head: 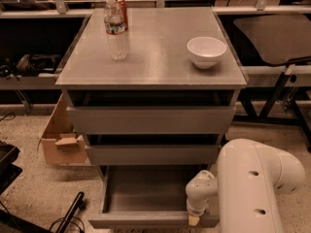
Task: Open bottom drawer
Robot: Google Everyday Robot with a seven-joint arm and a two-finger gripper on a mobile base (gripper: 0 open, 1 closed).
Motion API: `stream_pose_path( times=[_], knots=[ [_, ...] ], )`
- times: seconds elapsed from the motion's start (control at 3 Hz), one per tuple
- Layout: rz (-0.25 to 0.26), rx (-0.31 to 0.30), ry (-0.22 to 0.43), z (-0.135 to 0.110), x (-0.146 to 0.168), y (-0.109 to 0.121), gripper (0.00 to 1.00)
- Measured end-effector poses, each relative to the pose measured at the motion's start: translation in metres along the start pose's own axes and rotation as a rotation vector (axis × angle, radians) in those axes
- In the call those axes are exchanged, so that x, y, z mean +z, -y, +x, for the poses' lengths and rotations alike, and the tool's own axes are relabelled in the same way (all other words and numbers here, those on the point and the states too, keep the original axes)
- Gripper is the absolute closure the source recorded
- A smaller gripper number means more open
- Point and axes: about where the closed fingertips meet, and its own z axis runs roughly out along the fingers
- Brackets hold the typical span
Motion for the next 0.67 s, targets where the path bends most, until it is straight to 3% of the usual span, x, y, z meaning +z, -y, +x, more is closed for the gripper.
stream_pose_path(
  times=[0.33,0.67],
  knots=[
    [0.000,0.000,0.000,0.0000,0.0000,0.0000,0.09],
    [0.000,0.000,0.000,0.0000,0.0000,0.0000,0.00]
  ],
)
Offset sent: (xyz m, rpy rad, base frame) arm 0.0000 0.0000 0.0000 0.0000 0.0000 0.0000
